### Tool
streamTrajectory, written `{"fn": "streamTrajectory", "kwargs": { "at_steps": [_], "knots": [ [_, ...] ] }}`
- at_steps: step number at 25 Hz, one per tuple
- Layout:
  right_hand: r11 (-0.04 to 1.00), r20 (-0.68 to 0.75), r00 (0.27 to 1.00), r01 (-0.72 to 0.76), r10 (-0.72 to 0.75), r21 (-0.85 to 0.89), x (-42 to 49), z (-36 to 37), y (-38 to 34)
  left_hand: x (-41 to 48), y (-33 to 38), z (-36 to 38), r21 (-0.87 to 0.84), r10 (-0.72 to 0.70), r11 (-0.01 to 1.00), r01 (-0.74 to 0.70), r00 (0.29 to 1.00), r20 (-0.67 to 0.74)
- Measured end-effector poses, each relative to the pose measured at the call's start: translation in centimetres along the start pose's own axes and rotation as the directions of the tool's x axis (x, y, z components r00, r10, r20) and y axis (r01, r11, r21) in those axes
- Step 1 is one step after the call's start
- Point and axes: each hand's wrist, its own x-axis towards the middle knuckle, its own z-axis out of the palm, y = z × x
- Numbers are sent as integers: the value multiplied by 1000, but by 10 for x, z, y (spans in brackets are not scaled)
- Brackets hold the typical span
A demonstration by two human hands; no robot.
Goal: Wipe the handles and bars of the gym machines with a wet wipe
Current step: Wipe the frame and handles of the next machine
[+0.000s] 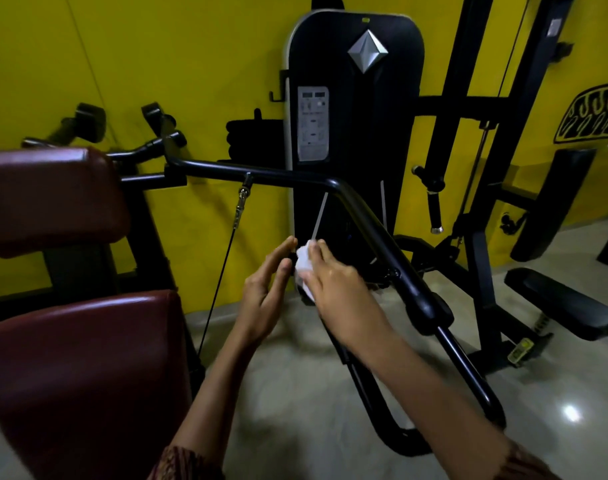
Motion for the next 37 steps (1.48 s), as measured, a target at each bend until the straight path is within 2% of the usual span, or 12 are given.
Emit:
{"fn": "streamTrajectory", "kwargs": {
  "at_steps": [1,3,8,10,12,15,19,22,25,32,34,37],
  "knots": [
    [983,-64,988,129,-138,-129,-18,6,1,1,-1,0,-27,-3,1000,4,1000,27],
    [958,-131,954,251,-269,-134,-56,15,7,2,-4,2,-24,-10,1000,11,998,69],
    [909,-100,938,290,-332,-299,-50,14,11,4,-5,-1,-60,-49,997,55,995,92],
    [906,-70,961,228,-269,-356,-15,14,1,3,-4,1,-106,-81,991,88,994,69],
    [930,-32,981,170,-190,-327,-4,12,-6,2,-3,1,-132,-126,983,131,991,45],
    [943,-67,968,218,-242,-253,-41,13,-1,1,-4,-2,-112,-123,985,130,990,68],
    [969,-113,963,247,-246,-4,-76,11,11,0,-4,-4,58,15,998,-19,997,71],
    [968,-119,986,137,-113,210,-34,4,2,0,-4,-4,105,109,988,-115,992,66],
    [895,-32,996,-57,80,442,3,-9,-4,0,-5,-7,79,135,987,-137,990,29],
    [941,-159,982,-48,107,334,-59,3,0,-2,-5,-8,44,70,996,-73,996,60],
    [951,-87,994,-43,73,305,-46,1,-2,-1,-4,-7,26,55,998,-57,997,49],
    [936,22,989,-148,149,320,-2,-6,-8,-2,-3,-5,4,37,999,-37,999,28]
  ]
}}
